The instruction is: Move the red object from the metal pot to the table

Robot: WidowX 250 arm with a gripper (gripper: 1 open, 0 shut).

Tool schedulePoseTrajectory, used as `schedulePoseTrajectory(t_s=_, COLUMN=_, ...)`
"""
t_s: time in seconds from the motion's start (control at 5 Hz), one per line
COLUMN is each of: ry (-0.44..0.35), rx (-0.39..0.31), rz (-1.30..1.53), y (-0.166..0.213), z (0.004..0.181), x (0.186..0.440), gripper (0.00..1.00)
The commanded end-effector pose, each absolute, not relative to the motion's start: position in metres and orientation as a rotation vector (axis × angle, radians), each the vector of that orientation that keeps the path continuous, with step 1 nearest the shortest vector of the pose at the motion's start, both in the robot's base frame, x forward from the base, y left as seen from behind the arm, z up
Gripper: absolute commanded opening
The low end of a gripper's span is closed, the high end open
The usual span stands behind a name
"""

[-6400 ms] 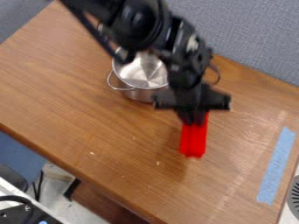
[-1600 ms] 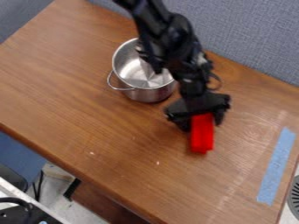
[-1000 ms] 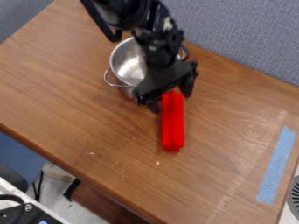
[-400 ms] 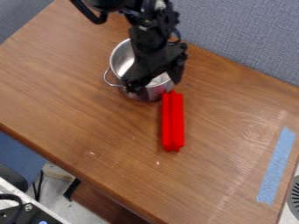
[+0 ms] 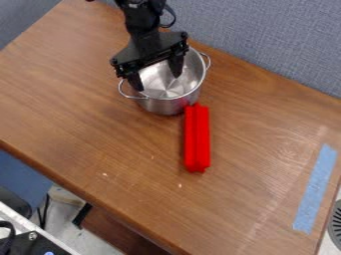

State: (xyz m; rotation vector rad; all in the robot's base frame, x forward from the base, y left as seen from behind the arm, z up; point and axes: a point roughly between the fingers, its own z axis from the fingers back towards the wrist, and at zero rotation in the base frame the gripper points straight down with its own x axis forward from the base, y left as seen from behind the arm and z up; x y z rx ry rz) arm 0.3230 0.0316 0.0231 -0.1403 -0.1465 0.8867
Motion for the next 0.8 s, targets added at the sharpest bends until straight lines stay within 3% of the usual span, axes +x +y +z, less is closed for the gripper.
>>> schedulePoseTrajectory(t_s=0.0, ry=-0.189, rx=-0.123, rz=0.929, y=0.054, z=0.046, x=0.344, gripper=0.00)
schedulePoseTrajectory(t_s=0.2, ry=-0.196, rx=-0.119, rz=0.964, y=0.069, z=0.065, x=0.354, gripper=0.00)
schedulePoseTrajectory(t_s=0.4, ry=-0.227, rx=-0.118, rz=1.088, y=0.092, z=0.088, x=0.326, gripper=0.00)
schedulePoseTrajectory(t_s=0.6, ry=-0.246, rx=-0.079, rz=1.172, y=0.106, z=0.093, x=0.296, gripper=0.00)
